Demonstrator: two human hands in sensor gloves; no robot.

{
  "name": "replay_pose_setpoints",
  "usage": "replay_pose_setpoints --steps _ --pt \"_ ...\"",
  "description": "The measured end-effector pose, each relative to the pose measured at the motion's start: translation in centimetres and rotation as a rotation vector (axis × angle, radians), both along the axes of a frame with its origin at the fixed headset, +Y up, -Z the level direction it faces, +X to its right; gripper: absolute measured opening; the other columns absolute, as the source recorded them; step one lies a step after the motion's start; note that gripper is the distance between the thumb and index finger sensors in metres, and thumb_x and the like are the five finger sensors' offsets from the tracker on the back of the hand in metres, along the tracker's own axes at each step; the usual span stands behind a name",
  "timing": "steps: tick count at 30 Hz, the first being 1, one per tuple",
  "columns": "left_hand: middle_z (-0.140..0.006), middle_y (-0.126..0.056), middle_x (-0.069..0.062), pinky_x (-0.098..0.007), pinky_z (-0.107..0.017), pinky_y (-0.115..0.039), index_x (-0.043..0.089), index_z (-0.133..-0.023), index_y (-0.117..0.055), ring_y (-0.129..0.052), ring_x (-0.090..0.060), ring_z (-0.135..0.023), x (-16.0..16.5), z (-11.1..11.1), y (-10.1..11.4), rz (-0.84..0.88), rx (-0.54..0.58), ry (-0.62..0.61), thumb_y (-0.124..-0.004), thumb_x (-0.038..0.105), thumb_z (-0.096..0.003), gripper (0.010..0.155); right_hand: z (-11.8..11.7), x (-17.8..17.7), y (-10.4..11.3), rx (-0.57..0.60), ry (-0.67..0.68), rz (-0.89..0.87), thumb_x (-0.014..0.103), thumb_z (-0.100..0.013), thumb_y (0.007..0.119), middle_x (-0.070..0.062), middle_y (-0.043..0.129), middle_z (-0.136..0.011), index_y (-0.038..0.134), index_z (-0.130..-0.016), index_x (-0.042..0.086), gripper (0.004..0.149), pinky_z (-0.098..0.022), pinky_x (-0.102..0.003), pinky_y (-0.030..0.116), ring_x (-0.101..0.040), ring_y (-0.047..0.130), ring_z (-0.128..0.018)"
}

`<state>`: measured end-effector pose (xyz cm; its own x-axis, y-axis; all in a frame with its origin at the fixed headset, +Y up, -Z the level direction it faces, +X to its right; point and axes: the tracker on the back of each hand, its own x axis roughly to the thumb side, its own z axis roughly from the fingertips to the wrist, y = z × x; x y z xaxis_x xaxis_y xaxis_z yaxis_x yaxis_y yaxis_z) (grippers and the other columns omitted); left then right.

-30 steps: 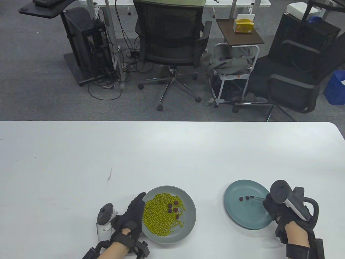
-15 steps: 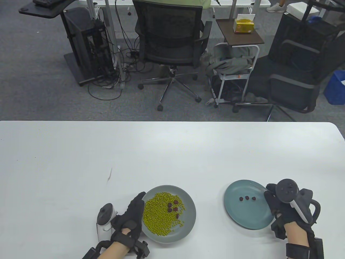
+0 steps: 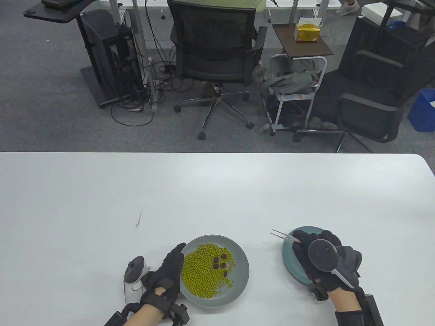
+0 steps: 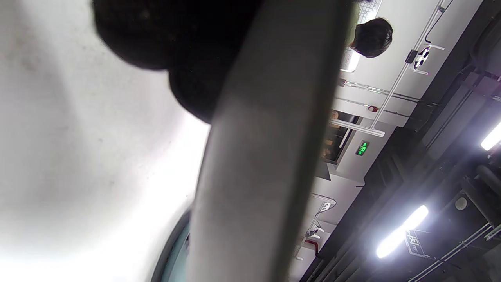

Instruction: Pick cranberries with tweezers into plate

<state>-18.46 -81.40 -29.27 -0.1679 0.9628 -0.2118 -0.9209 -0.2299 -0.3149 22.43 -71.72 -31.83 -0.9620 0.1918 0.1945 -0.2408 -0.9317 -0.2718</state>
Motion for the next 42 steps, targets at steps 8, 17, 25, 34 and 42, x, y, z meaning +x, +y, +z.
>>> replay_pose_setpoints --steps 8,17,25,34,42 --pt "-0.094 -0.068 -0.006 -0.034 -0.028 -0.089 0.023 -0.104 -0.037 -0.102 -0.025 -0.047 0.4 0.1 -0.1 -0.008 -0.007 -0.026 -0.058 0.05 -0.0528 0.062 2.8 -5.6 0.6 0.095 0.198 0.04 0.058 -0.034 0.07 0.019 0.087 -0.053 0.077 -0.079 0.039 0.049 -0.073 -0.046 0.053 -0.01 0.09 -0.06" --pt "-0.094 -0.069 -0.006 -0.034 -0.028 -0.089 0.023 -0.104 -0.038 -0.102 -0.025 -0.046 1.0 0.3 0.1 -0.023 0.002 -0.05 -0.058 0.05 -0.0528 0.061 3.7 -7.5 0.2 0.096 0.246 0.117 0.058 -0.034 0.071 0.019 0.087 -0.053 0.078 -0.079 0.039 0.049 -0.073 -0.046 0.054 -0.01 0.09 -0.06" --pt "-0.094 -0.069 -0.006 -0.034 -0.028 -0.089 0.023 -0.104 -0.038 -0.102 -0.026 -0.046 1.2 0.4 0.1 -0.027 0.01 -0.061 -0.058 0.05 -0.0528 0.061 3.7 -7.9 0.1 0.092 0.25 0.15 0.059 -0.034 0.072 0.019 0.087 -0.053 0.078 -0.078 0.039 0.05 -0.073 -0.046 0.054 -0.01 0.09 -0.06" --pt "-0.094 -0.069 -0.006 -0.034 -0.028 -0.089 0.023 -0.104 -0.038 -0.102 -0.026 -0.046 1.3 0.4 0.0 -0.033 0.009 -0.067 -0.058 0.05 -0.0528 0.062 4.1 -8.4 0.3 0.127 0.264 0.175 0.056 -0.034 0.074 0.019 0.088 -0.05 0.082 -0.076 0.036 0.047 -0.073 -0.046 0.054 -0.01 0.091 -0.058" --pt "-0.094 -0.069 -0.006 -0.034 -0.028 -0.089 0.023 -0.104 -0.038 -0.102 -0.026 -0.047 1.3 0.5 0.0 -0.03 0.002 -0.069 -0.058 0.05 -0.0527 0.062 4.3 -8.5 0.4 0.147 0.279 0.162 0.055 -0.034 0.075 0.018 0.089 -0.05 0.083 -0.075 0.035 0.046 -0.073 -0.046 0.054 -0.01 0.091 -0.057"
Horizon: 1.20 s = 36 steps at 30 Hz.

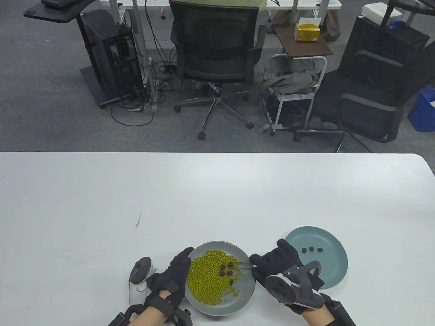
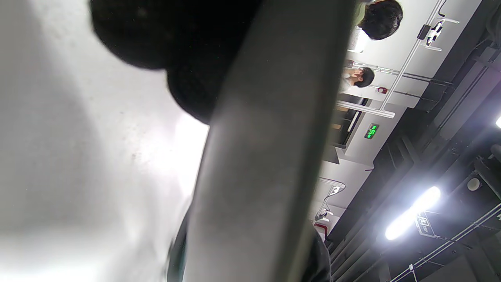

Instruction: Pick cranberries with tweezers into plate

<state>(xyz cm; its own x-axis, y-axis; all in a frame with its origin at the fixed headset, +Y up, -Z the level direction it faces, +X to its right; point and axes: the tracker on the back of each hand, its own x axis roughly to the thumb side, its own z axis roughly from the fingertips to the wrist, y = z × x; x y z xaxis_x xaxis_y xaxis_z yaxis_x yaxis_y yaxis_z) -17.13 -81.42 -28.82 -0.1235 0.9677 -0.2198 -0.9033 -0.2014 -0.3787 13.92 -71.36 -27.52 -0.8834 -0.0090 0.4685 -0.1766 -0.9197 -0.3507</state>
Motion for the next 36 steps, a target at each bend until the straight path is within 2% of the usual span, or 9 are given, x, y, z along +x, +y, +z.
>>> replay_pose_setpoints --steps 6,12,14,18,19,21,24,29,36 --pt "-0.094 -0.069 -0.006 -0.034 -0.028 -0.089 0.023 -0.104 -0.037 -0.102 -0.026 -0.047 0.0 0.0 0.0 -0.008 0.002 0.005 -0.058 0.05 -0.0528 0.062 -0.1 0.9 0.8 -0.001 -0.024 -0.048 0.056 -0.033 0.075 0.019 0.089 -0.049 0.084 -0.074 0.035 0.046 -0.073 -0.046 0.055 -0.01 0.092 -0.057" --pt "-0.094 -0.069 -0.006 -0.034 -0.028 -0.089 0.023 -0.104 -0.038 -0.102 -0.026 -0.047 -0.2 -0.1 0.2 -0.003 0.011 0.016 -0.058 0.05 -0.0528 0.061 -1.2 7.0 3.7 0.025 -0.204 -0.168 0.055 -0.034 0.076 0.018 0.089 -0.049 0.084 -0.074 0.035 0.046 -0.073 -0.047 0.055 -0.01 0.092 -0.056" --pt "-0.094 -0.068 -0.006 -0.034 -0.028 -0.089 0.023 -0.104 -0.038 -0.102 -0.026 -0.047 -0.3 -0.1 0.2 -0.002 0.012 0.02 -0.058 0.05 -0.0529 0.061 -2.2 10.0 4.1 -0.006 -0.328 -0.175 0.055 -0.034 0.076 0.018 0.089 -0.049 0.085 -0.074 0.035 0.046 -0.073 -0.047 0.055 -0.01 0.092 -0.056" --pt "-0.094 -0.069 -0.006 -0.034 -0.028 -0.089 0.023 -0.104 -0.038 -0.102 -0.026 -0.047 -0.4 -0.1 0.2 0.001 0.012 0.025 -0.058 0.05 -0.0528 0.061 -4.0 15.9 3.3 -0.068 -0.587 -0.231 0.055 -0.034 0.078 0.018 0.091 -0.047 0.087 -0.073 0.032 0.046 -0.071 -0.048 0.058 -0.011 0.094 -0.054" --pt "-0.094 -0.069 -0.006 -0.034 -0.028 -0.089 0.023 -0.104 -0.038 -0.102 -0.026 -0.047 -0.4 -0.1 0.3 0.003 0.013 0.026 -0.058 0.05 -0.0528 0.061 -4.4 17.6 2.8 -0.133 -0.69 -0.219 0.055 -0.034 0.078 0.018 0.091 -0.047 0.087 -0.073 0.032 0.046 -0.071 -0.048 0.058 -0.011 0.094 -0.053" --pt "-0.094 -0.069 -0.006 -0.034 -0.028 -0.089 0.023 -0.104 -0.038 -0.102 -0.025 -0.046 -0.4 -0.1 0.3 0.006 0.014 0.029 -0.058 0.05 -0.0528 0.061 -4.9 19.7 1.7 -0.26 -0.784 -0.202 0.055 -0.034 0.078 0.018 0.091 -0.047 0.088 -0.073 0.032 0.046 -0.07 -0.048 0.059 -0.011 0.094 -0.053" --pt "-0.094 -0.069 -0.006 -0.034 -0.028 -0.089 0.023 -0.104 -0.038 -0.102 -0.026 -0.046 -0.7 -0.1 0.3 0.01 0.014 0.035 -0.058 0.05 -0.0528 0.061 -5.7 21.2 -0.1 -0.425 -0.842 -0.179 0.055 -0.033 0.079 0.017 0.092 -0.046 0.089 -0.072 0.031 0.046 -0.07 -0.048 0.059 -0.012 0.095 -0.052" --pt "-0.094 -0.069 -0.006 -0.034 -0.027 -0.089 0.023 -0.104 -0.038 -0.102 -0.026 -0.046 -0.9 -0.1 0.4 0.009 0.018 0.043 -0.058 0.05 -0.0527 0.061 -6.3 21.5 -1.5 -0.502 -0.876 -0.094 0.055 -0.032 0.08 0.017 0.093 -0.044 0.091 -0.07 0.031 0.046 -0.068 -0.048 0.061 -0.012 0.096 -0.051" --pt "-0.094 -0.069 -0.006 -0.034 -0.028 -0.089 0.023 -0.104 -0.038 -0.102 -0.026 -0.046 -1.0 -0.2 0.3 0.006 0.025 0.04 -0.058 0.05 -0.0528 0.061 -6.2 22.2 -1.9 -0.581 -0.933 -0.063 0.056 -0.031 0.08 0.017 0.094 -0.043 0.091 -0.069 0.031 0.047 -0.068 -0.048 0.063 -0.012 0.097 -0.051"
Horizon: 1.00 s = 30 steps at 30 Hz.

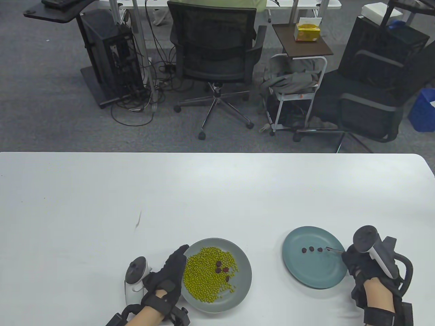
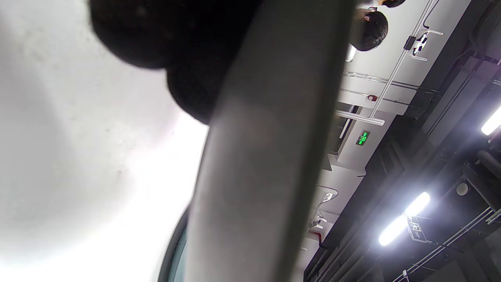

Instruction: Pick cranberries with tweezers into plate

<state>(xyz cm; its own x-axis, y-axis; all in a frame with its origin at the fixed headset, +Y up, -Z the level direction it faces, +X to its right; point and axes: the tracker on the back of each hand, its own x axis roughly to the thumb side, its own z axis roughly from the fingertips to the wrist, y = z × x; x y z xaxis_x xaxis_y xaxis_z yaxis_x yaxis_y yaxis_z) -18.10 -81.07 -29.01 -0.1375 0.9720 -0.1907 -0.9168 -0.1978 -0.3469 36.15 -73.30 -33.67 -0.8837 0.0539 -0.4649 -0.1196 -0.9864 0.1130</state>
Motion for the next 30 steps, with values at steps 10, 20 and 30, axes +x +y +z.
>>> replay_pose_setpoints --steps 10,20,30 --pt "-0.094 -0.069 -0.006 -0.034 -0.028 -0.089 0.023 -0.104 -0.038 -0.102 -0.026 -0.046 0.1 0.1 0.0 0.006 -0.009 -0.005 -0.058 0.05 -0.0528 0.061 0.3 -1.3 2.1 0.28 0.042 -0.073 0.055 -0.033 0.078 0.019 0.092 -0.056 0.083 -0.076 0.038 0.046 -0.07 -0.047 0.06 -0.013 0.095 -0.061" --pt "-0.094 -0.069 -0.006 -0.034 -0.028 -0.089 0.023 -0.104 -0.039 -0.102 -0.026 -0.046 0.3 0.1 -0.1 -0.002 -0.009 -0.01 -0.058 0.05 -0.0527 0.061 0.9 -6.9 2.8 0.404 0.239 -0.142 0.052 -0.037 0.065 0.017 0.086 -0.06 0.067 -0.083 0.032 0.05 -0.069 -0.048 0.061 -0.009 0.094 -0.055" --pt "-0.093 -0.07 -0.006 -0.033 -0.027 -0.089 0.023 -0.104 -0.039 -0.103 -0.025 -0.046 0.4 0.1 -0.1 -0.001 0.002 0.009 -0.058 0.05 -0.0528 0.061 2.2 -13.2 2.3 0.535 0.518 -0.118 0.056 -0.035 0.07 0.018 0.085 -0.05 0.078 -0.08 0.036 0.049 -0.072 -0.046 0.056 -0.01 0.091 -0.051"
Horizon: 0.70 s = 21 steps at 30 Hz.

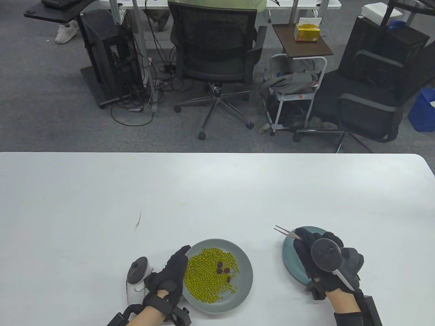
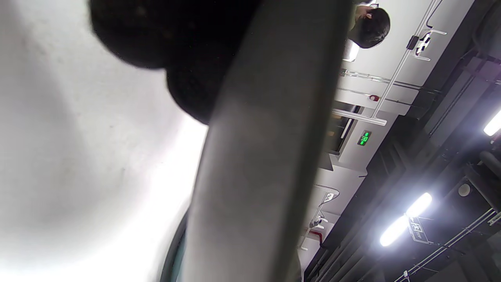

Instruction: Pick cranberries with tweezers into plate

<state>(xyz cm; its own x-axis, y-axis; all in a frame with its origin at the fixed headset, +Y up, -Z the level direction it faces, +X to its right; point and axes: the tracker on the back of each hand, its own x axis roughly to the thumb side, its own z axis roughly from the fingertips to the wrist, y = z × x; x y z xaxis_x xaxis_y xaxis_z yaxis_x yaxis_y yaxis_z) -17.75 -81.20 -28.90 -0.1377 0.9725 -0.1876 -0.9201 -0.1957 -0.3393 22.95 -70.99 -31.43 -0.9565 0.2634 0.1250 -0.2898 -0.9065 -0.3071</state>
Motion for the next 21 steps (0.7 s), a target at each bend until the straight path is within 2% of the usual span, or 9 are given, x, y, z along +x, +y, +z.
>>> replay_pose_setpoints --steps 3,4,6,11,21 --pt "-0.093 -0.07 -0.006 -0.033 -0.027 -0.089 0.023 -0.104 -0.039 -0.103 -0.025 -0.046 0.0 -0.1 0.0 0.014 -0.005 0.013 -0.059 0.05 -0.0527 0.061 1.2 -2.5 0.2 0.044 0.116 0.035 0.057 -0.035 0.071 0.019 0.086 -0.052 0.077 -0.08 0.038 0.049 -0.073 -0.047 0.054 -0.01 0.091 -0.056" --pt "-0.093 -0.07 -0.006 -0.034 -0.027 -0.089 0.023 -0.104 -0.039 -0.103 -0.025 -0.046 0.0 -0.1 0.0 0.017 -0.006 0.009 -0.058 0.05 -0.0527 0.061 1.8 -3.7 0.2 0.065 0.196 0.053 0.057 -0.034 0.072 0.019 0.086 -0.053 0.078 -0.079 0.039 0.049 -0.073 -0.047 0.054 -0.01 0.091 -0.057" --pt "-0.093 -0.07 -0.006 -0.033 -0.027 -0.089 0.023 -0.104 -0.039 -0.103 -0.025 -0.046 0.0 0.0 0.0 0.018 -0.008 0.012 -0.058 0.05 -0.0527 0.061 2.7 -5.2 0.4 0.099 0.245 0.077 0.058 -0.034 0.072 0.02 0.086 -0.052 0.079 -0.078 0.04 0.049 -0.074 -0.046 0.054 -0.01 0.091 -0.057" --pt "-0.093 -0.07 -0.006 -0.034 -0.027 -0.089 0.023 -0.104 -0.039 -0.103 -0.025 -0.046 -0.1 0.0 0.1 0.02 -0.01 0.007 -0.059 0.05 -0.0527 0.061 4.2 -7.4 0.4 0.092 0.413 0.1 0.058 -0.033 0.074 0.02 0.087 -0.052 0.08 -0.077 0.041 0.048 -0.074 -0.046 0.053 -0.01 0.09 -0.058" --pt "-0.093 -0.07 -0.006 -0.034 -0.027 -0.089 0.023 -0.104 -0.039 -0.103 -0.026 -0.045 -0.1 0.0 0.1 0.006 0.001 -0.001 -0.059 0.05 -0.0526 0.061 4.1 -7.4 0.0 0.032 0.457 0.129 0.06 -0.031 0.074 0.019 0.088 -0.051 0.082 -0.075 0.04 0.049 -0.074 -0.047 0.054 -0.01 0.091 -0.057"
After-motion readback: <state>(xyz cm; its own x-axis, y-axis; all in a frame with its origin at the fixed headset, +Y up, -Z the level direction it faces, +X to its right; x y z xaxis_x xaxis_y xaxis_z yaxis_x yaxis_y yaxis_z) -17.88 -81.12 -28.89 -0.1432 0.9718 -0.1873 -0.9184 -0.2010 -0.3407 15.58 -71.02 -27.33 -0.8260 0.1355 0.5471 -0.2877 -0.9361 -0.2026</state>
